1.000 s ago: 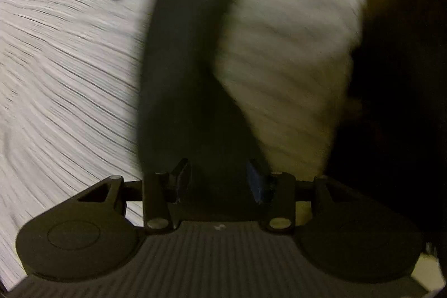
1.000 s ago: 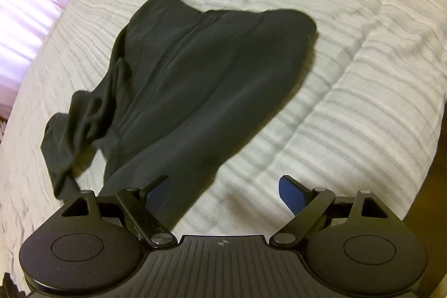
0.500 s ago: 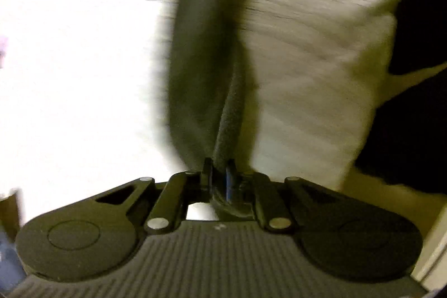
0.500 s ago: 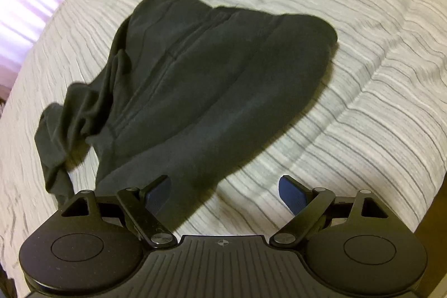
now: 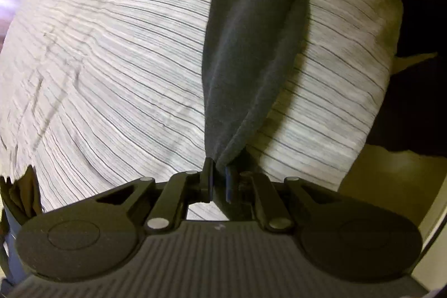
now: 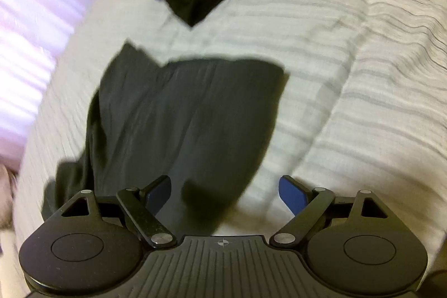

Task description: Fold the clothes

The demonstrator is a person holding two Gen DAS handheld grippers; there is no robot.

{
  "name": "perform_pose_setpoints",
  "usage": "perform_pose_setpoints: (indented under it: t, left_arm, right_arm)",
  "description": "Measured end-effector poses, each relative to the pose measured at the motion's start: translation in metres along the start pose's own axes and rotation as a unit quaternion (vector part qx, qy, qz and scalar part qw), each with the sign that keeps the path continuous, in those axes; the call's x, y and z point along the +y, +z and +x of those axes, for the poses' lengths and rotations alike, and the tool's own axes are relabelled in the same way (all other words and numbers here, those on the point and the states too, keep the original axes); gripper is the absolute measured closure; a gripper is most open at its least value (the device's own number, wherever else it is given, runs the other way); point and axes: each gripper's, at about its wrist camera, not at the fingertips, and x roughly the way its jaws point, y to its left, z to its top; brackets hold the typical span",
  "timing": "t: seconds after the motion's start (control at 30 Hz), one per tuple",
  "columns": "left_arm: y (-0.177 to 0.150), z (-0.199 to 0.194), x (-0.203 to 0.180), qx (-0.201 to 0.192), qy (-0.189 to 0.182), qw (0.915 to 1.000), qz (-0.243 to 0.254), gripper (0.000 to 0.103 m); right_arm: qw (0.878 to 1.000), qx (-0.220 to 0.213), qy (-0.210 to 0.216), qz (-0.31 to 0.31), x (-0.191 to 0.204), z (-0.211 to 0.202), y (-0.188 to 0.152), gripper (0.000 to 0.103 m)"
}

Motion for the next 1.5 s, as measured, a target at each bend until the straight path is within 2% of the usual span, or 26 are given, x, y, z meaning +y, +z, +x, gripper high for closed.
perform_pose_setpoints:
  t: [0.2, 0.27, 0.3, 0.37, 0.43, 0.53, 0.6, 0.7, 0.77, 0.8, 0.83, 0.87, 0.9, 1.0, 1.03, 1.13, 1.2, 1.3, 1.37, 1.43, 1.5]
  left_arm:
    - [0.018, 0.008, 0.012, 0.028, 0.0, 0.9994, 0.022, 0.096]
    - [0.024, 0.006, 0.016, 0.034, 0.001, 0.9987, 0.038, 0.097]
    - [0.026, 0.002, 0.019, 0.033, 0.002, 0.9984, 0.045, 0.097]
    - [0.029, -0.01, 0.029, 0.027, -0.001, 0.9981, 0.056, 0.097]
    - [0.03, -0.026, 0.036, 0.017, -0.02, 0.9965, 0.079, 0.098]
    - [0.032, -0.029, 0.03, 0.025, -0.069, 0.9903, 0.118, 0.098]
    - [0.035, -0.018, 0.018, 0.039, -0.098, 0.9844, 0.14, 0.098]
    - [0.035, 0.004, -0.008, 0.051, -0.111, 0.9806, 0.154, 0.092]
    - [0.033, 0.008, -0.013, 0.056, -0.125, 0.9826, 0.126, 0.082]
    - [0.031, 0.009, -0.015, 0.059, -0.132, 0.9834, 0.11, 0.078]
    - [0.029, 0.007, -0.012, 0.056, -0.138, 0.9852, 0.085, 0.072]
    - [0.028, 0.004, -0.005, 0.052, -0.144, 0.9864, 0.058, 0.073]
    - [0.027, 0.002, 0.004, 0.047, -0.15, 0.9872, 0.026, 0.073]
    - [0.041, -0.004, 0.039, 0.005, -0.141, 0.9879, -0.066, 0.073]
    - [0.051, -0.004, 0.05, -0.016, -0.13, 0.9871, -0.093, 0.072]
    - [0.107, 0.009, 0.066, -0.089, -0.099, 0.983, -0.127, 0.066]
    - [0.152, 0.021, 0.063, -0.124, -0.081, 0.9831, -0.108, 0.064]
    - [0.232, 0.04, 0.052, -0.179, -0.075, 0.9776, -0.082, 0.055]
    - [0.276, 0.054, 0.048, -0.195, -0.077, 0.9741, -0.083, 0.046]
    - [0.315, 0.071, 0.046, -0.203, -0.078, 0.9725, -0.082, 0.044]
    - [0.341, 0.092, 0.043, -0.178, -0.063, 0.9804, -0.056, 0.044]
  right_arm:
    - [0.996, -0.031, 0.051, 0.065, -0.028, 0.02, 0.025, 0.016]
    - [0.994, -0.027, 0.061, 0.085, -0.034, 0.022, 0.029, 0.063]
    - [0.994, -0.022, 0.063, 0.089, -0.035, 0.018, 0.034, 0.095]
    - [0.993, -0.013, 0.065, 0.093, -0.034, 0.008, 0.045, 0.095]
    - [0.997, -0.027, 0.057, 0.052, -0.015, -0.019, 0.063, 0.099]
    - [0.998, -0.046, 0.028, -0.029, 0.019, -0.052, 0.088, 0.099]
    - [0.995, -0.046, 0.002, -0.084, 0.036, -0.051, 0.092, 0.099]
    - [0.995, -0.01, -0.052, -0.081, 0.036, -0.023, 0.088, 0.098]
    - [0.993, -0.015, -0.081, -0.09, 0.041, -0.022, 0.076, 0.095]
    - [0.991, -0.018, -0.096, -0.094, 0.044, -0.022, 0.071, 0.075]
    - [0.989, -0.02, -0.111, -0.099, 0.046, -0.021, 0.065, 0.046]
    - [0.986, -0.023, -0.125, -0.103, 0.049, -0.021, 0.059, 0.031]
    - [0.984, -0.026, -0.137, -0.108, 0.051, -0.021, 0.053, 0.023]
    - [0.984, -0.033, -0.119, -0.126, 0.065, -0.029, 0.03, 0.023]
    - [0.985, -0.03, -0.11, -0.128, 0.072, -0.029, 0.023, 0.023]
    - [0.987, -0.01, -0.078, -0.138, 0.092, -0.025, 0.001, 0.023]
    - [0.987, 0.013, -0.056, -0.149, 0.108, -0.019, -0.016, 0.023]
    - [0.984, 0.05, -0.025, -0.17, 0.13, -0.012, -0.041, 0.023]
    - [0.98, 0.064, -0.011, -0.186, 0.137, -0.013, -0.053, 0.023]
    - [0.977, 0.07, -0.009, -0.201, 0.139, -0.013, -0.062, 0.023]
    - [0.974, 0.073, -0.014, -0.212, 0.136, -0.016, -0.068, 0.023]
